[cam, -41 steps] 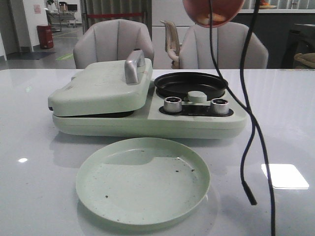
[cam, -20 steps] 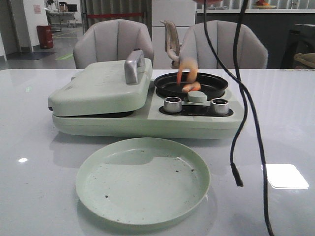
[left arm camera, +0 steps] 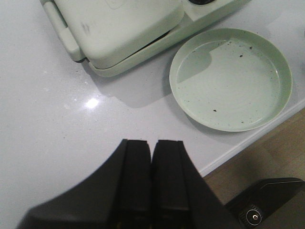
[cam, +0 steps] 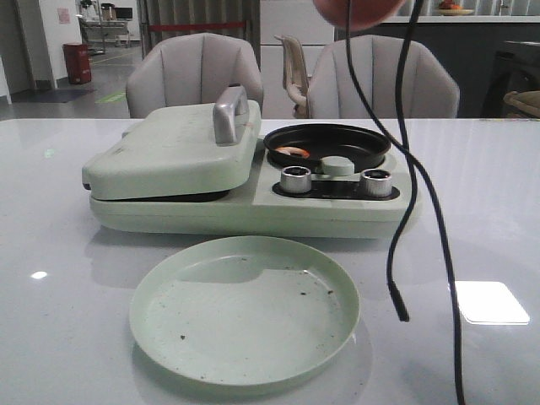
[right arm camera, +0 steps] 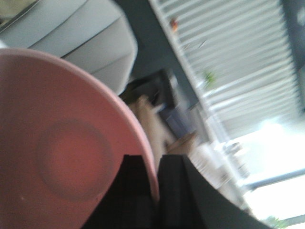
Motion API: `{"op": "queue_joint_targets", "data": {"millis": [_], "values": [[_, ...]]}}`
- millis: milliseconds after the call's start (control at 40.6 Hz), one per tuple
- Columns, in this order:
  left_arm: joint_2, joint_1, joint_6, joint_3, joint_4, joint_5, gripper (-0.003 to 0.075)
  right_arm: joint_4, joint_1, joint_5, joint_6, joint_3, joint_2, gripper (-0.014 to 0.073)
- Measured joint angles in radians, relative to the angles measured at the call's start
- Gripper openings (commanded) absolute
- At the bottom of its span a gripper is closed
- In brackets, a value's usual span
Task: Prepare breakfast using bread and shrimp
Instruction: 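Carry the pink bowl back and set it on the table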
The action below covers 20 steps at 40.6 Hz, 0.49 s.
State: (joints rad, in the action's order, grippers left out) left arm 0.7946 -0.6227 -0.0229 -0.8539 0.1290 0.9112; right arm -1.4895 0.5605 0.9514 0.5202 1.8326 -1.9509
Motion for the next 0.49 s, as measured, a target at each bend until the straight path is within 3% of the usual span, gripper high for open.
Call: {"op": "queue_joint_targets", "data": {"millis": [222, 493], "values": [[0.000, 0.000, 0.000, 0.000, 0.000, 0.002, 0.0099, 0.455, -0.100, 0.047, -0.084, -0.052, 0.101, 0.0043], [0.000, 0.000, 0.000, 0.000, 0.017, 0.002, 0.0099, 0.922, -0.395, 0.035, -0.253, -0.370, 0.292, 0.0043]]}}
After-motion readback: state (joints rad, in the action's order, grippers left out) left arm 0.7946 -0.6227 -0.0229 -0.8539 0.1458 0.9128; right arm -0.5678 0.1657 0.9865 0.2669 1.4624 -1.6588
